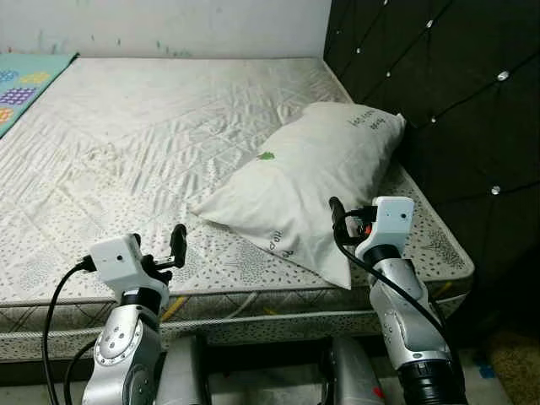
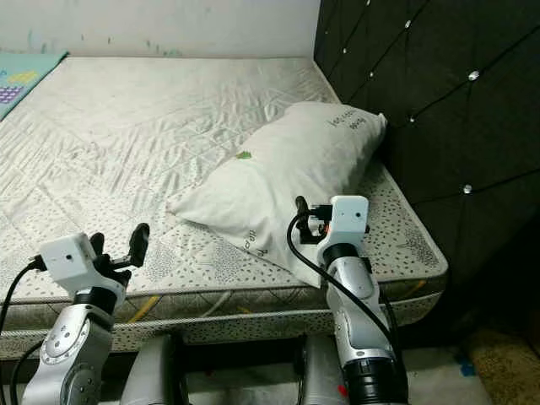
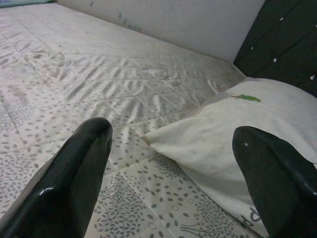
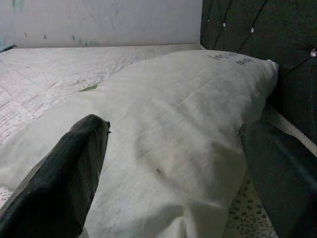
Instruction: Clean up the room
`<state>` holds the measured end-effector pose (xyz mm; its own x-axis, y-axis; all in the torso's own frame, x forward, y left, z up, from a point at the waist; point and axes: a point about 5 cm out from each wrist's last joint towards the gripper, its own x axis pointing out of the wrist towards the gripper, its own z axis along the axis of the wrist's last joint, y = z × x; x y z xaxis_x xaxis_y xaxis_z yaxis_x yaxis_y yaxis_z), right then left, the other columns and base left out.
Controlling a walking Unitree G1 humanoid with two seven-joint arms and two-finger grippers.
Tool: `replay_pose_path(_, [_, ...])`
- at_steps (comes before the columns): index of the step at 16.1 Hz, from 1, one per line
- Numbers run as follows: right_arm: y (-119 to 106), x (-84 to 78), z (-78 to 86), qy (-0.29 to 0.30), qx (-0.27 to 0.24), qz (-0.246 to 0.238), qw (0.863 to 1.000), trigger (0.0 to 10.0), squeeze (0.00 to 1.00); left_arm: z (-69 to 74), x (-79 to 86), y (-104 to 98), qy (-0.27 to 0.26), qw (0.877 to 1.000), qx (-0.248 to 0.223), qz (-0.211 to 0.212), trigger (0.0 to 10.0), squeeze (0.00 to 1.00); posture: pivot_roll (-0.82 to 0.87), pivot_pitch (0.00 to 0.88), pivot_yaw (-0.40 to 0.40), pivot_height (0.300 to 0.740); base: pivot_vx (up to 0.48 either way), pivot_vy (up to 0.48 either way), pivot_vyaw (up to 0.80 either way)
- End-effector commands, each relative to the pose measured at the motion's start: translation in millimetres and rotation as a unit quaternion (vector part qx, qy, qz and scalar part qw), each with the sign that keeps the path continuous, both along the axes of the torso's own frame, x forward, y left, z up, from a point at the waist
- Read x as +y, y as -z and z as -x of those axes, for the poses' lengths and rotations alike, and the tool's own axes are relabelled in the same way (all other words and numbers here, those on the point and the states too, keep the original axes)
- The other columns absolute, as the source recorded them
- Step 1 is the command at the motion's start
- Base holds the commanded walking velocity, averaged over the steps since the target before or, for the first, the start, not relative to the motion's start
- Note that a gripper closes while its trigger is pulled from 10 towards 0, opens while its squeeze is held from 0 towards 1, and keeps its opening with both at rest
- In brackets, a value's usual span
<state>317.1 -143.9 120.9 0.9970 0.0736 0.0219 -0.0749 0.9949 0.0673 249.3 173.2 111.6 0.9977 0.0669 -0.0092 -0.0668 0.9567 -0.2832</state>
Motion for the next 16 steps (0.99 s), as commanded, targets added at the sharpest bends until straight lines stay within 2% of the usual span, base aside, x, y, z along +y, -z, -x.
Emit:
replay_pose_path(1, [-13.7, -1.7, -4.5, 0.0, -0.021, -0.009, 1.0, 10.0, 0.0, -1.3, -0.4, 0.9, -0.002, 1.0, 0.003, -0.005, 10.0, 0.0, -0.06, 0.0, 0.009, 0.561, 0.0, 0.0, 0.0])
replay_pose_path(5, [-14.3, -7.6, -5.2, 0.009, -0.012, 0.0, 1.0, 10.0, 0.0, -1.8, 0.0, 2.5, -0.003, 1.0, 0.004, -0.007, 10.0, 0.0, -0.06, 0.0, 0.008, 0.603, 0.0, 0.0, 0.0])
replay_pose_path(16, [-11.4, -7.4, -3.1, 0.011, -0.005, 0.0, 1.0, 10.0, 0.0, -1.0, -0.2, 4.7, -0.001, 1.0, 0.009, -0.011, 10.0, 0.0, -0.05, 0.0, 0.013, 0.726, 0.0, 0.0, 0.0])
